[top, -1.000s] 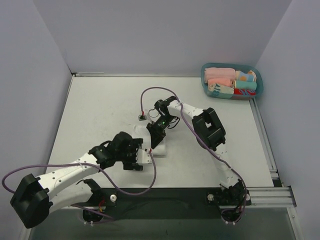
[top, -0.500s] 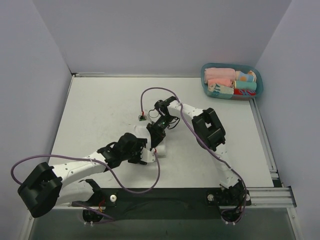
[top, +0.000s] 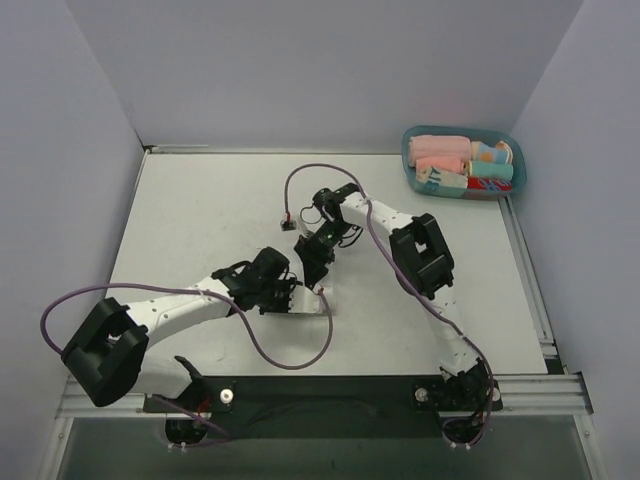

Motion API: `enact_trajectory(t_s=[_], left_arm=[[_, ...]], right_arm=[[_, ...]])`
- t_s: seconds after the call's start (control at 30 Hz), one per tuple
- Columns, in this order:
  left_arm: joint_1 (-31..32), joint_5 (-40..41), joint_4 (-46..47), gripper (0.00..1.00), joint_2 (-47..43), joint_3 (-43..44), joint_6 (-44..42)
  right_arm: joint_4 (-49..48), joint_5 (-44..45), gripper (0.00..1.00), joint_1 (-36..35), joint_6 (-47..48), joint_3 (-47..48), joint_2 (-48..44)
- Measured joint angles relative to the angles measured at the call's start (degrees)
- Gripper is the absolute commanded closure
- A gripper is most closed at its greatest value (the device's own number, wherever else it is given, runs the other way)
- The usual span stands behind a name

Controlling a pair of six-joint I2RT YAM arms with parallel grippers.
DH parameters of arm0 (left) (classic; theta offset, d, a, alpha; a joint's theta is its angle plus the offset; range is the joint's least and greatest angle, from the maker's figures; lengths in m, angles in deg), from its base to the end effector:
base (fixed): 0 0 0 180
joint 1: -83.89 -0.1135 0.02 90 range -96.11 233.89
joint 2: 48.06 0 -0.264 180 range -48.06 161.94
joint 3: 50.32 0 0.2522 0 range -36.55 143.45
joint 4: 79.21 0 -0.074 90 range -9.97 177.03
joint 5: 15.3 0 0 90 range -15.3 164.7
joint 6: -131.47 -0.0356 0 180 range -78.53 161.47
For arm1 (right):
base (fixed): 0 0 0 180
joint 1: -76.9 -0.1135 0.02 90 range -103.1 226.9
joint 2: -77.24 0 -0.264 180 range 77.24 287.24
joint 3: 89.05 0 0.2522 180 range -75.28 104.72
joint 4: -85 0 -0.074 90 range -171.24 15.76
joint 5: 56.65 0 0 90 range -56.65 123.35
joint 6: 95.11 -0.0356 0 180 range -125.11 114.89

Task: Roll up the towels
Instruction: Roll the towel

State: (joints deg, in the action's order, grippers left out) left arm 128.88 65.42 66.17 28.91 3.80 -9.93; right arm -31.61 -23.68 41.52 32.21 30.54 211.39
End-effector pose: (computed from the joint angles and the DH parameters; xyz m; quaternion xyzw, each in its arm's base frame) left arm 0.1739 -0.1819 0.1808 0.7283 0.6209 -0.0619 0.2831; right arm 0.3639 0.2950 0.1482 -0.5583 0.6741 0.4731 0.1003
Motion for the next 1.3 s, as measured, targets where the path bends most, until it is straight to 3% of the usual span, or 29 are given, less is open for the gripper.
enact_trajectory(t_s=[0.17, 0.37, 0.67, 0.73, 0.8, 0.87, 1.07, 1.3], left_arm=[[-3.3, -6.5, -10.3, 0.8, 4.1, 6.6, 1.7], [-8.4, -13.6, -21.9, 0.8, 13.7, 17.6, 4.5], [-12.9, -20.8, -36.2, 0.75, 29.7, 33.7, 7.4], [-14.4, -23.1, -39.5, 0.73, 33.6, 37.3, 7.5], [-16.0, -25.4, -43.6, 0.72, 37.9, 41.6, 7.4], [-17.6, -27.9, -48.6, 0.71, 42.8, 46.6, 7.2], [-21.7, -34.7, -61.6, 0.67, 55.8, 58.8, 5.9], [-22.7, -37.1, -67.0, 0.66, 60.3, 62.3, 3.7]], right_arm=[[-3.4, 3.6, 0.33, 4.3, -1.9, 2.5, -3.5], [-6.6, 6.5, 0.32, 11.5, -4.6, 1.5, -14.6], [-9.5, 11.0, 0.3, 16.2, -5.6, -14.3, -38.8], [-9.7, 12.3, 0.27, 16.3, -5.9, -18.7, -43.5], [-9.7, 13.6, 0.11, 16.3, -6.3, -22.7, -48.0], [-10.4, 14.6, 0.09, 16.1, -6.4, -26.5, -52.0], [-11.6, 19.6, 0.09, 9.2, -4.6, -34.9, -59.7], [-18.8, 29.6, 0.12, -7.3, 1.5, -40.7, -54.8]])
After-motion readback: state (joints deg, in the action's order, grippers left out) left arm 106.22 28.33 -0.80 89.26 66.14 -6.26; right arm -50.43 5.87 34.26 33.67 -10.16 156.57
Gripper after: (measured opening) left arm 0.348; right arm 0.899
